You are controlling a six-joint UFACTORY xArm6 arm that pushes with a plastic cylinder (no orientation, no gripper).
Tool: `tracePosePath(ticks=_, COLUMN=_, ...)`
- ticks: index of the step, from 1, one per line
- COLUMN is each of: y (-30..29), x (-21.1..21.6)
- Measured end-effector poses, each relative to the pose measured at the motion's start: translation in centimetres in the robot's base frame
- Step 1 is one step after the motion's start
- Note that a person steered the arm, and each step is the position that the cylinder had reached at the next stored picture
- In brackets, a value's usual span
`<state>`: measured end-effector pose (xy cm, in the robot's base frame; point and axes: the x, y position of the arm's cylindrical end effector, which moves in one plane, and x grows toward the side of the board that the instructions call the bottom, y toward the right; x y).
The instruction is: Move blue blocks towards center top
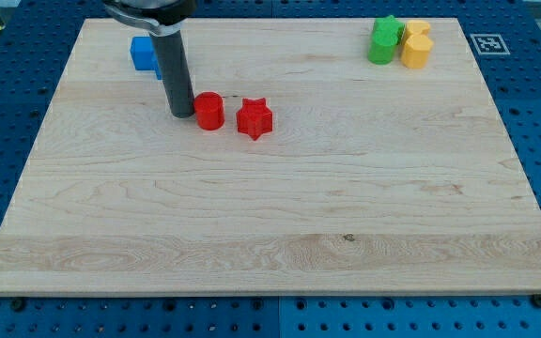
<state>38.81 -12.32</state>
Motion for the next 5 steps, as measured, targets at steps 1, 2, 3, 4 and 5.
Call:
tracePosePath(ticks=1, y=-7.3, x=-1.7)
tracePosePath(ticks=2, y=-11.5, x=-5.5)
tracePosePath(ticks=3, y=-9.9, x=-9.5)
tracePosePath(ticks=4, y=-6.4, x=-12.0)
tracePosePath(ticks=5, y=-3.9, x=-13.0)
